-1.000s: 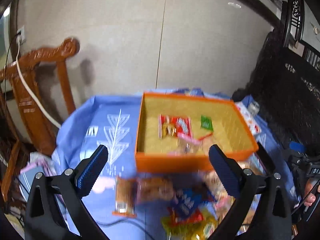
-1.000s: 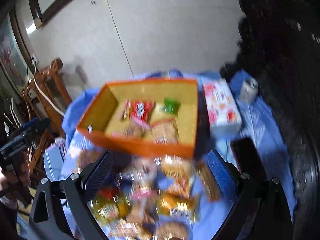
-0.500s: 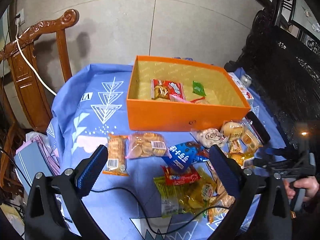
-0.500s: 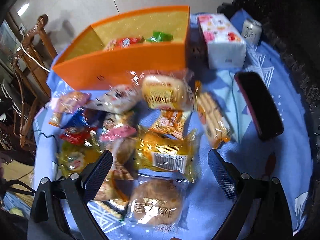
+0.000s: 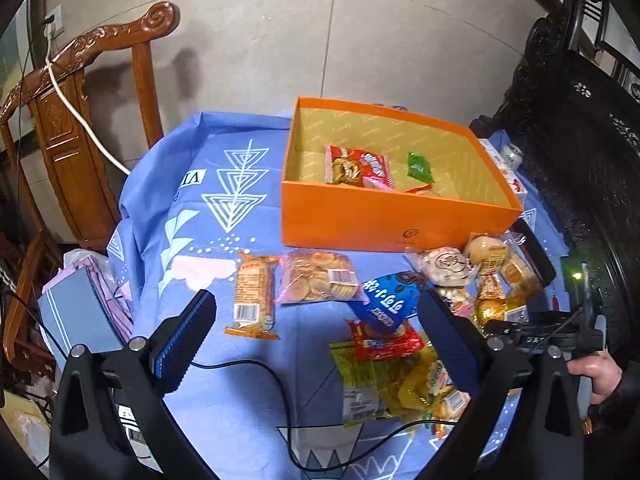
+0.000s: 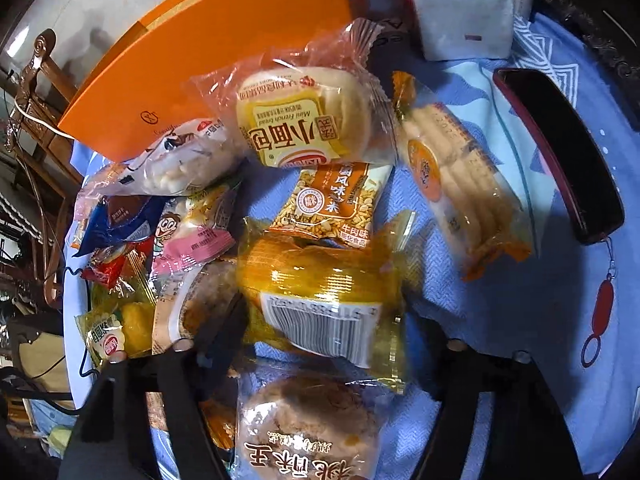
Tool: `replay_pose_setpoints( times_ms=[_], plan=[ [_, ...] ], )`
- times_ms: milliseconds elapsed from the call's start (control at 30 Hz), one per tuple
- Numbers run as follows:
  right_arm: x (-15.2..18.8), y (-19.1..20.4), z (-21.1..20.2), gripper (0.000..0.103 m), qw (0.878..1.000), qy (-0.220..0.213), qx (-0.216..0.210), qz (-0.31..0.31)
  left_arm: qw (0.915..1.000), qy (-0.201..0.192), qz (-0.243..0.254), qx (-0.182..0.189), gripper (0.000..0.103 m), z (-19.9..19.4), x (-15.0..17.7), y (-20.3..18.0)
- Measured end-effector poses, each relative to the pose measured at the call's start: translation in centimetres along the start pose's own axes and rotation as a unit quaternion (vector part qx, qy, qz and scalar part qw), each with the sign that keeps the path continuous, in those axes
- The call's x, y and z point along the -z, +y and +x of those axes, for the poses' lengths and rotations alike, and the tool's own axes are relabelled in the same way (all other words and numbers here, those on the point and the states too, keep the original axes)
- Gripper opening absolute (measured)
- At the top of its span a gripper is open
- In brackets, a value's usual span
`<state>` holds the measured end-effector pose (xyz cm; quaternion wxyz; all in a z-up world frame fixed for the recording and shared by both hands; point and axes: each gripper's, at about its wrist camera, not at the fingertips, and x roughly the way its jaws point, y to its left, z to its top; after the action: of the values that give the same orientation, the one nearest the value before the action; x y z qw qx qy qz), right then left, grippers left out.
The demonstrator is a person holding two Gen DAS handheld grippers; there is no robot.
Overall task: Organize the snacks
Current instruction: 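Grasp the clear biscuit bag with the left tool while the right tool grasps the yellow barcode pack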
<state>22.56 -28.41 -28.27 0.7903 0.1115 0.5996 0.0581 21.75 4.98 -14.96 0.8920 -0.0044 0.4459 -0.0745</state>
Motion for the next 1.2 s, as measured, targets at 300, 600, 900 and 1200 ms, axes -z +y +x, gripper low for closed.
replay_pose_setpoints(
  times_ms=[300, 600, 900, 1200],
  plan=[
    [1.0, -0.3, -3.4, 0.052, 0.999, -0.03, -0.016, 0.02, 0.9997, 0.017, 0.003, -0.014, 0.099, 3.6, 0.4, 1.5],
    [0.6, 0.8, -6.4, 0.053, 0.998, -0.049, -0.03, 0.032, 0.9977, 0.049, 0.046, 0.008, 0.099, 11.4, -1.7, -0.7],
    [0.1, 1.4, -6.4, 0.053, 0.998, -0.051, -0.029, 0.04, 0.9919, 0.125, 0.021, -0.003, 0.099, 18.7, -1.6, -2.2],
    [0.0, 0.7, -7.0, 0.053, 0.997, -0.059, -0.024, 0.046, 0.9915, 0.13, -0.004, -0.006, 0.074, 19.7, -0.3, -1.7]
  ],
)
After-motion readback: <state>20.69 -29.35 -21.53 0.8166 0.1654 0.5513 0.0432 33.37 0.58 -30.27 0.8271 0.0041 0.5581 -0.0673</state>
